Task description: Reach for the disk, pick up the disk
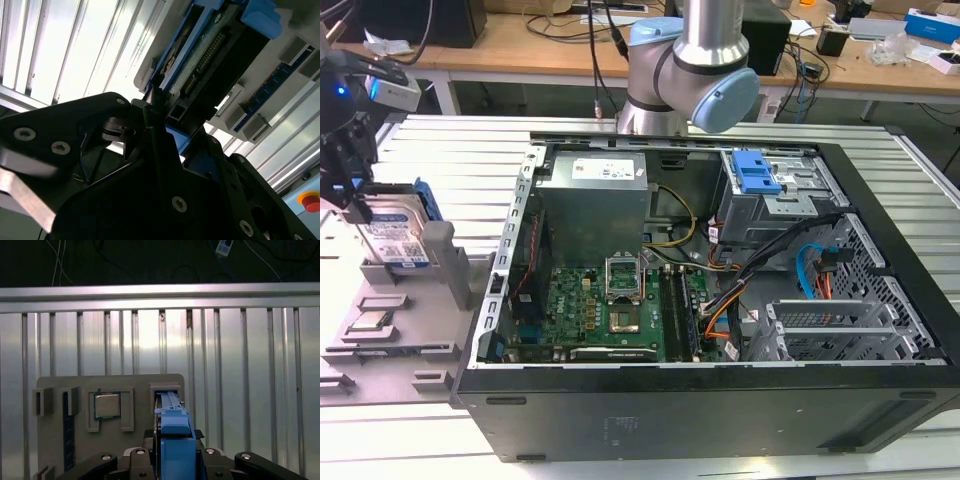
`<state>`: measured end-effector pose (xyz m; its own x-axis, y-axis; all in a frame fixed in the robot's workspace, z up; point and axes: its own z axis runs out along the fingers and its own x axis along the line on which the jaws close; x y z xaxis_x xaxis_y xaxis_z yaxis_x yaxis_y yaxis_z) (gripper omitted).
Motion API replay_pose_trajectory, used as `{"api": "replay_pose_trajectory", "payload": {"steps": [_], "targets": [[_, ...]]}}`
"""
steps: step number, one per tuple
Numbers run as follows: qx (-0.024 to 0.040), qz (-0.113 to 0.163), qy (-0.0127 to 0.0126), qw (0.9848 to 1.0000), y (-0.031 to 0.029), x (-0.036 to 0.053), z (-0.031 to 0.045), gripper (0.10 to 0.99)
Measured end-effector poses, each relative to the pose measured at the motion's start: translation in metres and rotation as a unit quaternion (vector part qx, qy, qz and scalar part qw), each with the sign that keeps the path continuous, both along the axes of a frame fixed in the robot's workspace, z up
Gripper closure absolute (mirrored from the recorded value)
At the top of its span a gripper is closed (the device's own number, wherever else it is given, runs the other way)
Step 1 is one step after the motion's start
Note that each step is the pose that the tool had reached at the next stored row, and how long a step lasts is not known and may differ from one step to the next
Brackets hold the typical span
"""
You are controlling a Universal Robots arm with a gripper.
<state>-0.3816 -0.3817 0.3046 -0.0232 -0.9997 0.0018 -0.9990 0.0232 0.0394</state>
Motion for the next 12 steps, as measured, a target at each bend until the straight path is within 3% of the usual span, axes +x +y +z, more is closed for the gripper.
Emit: {"api": "replay_pose_trajectory", "payload": {"steps": [12], "targets": [[0.0,0.0,0.0,1.0,0.0002,0.0012,0.018,0.722]]}}
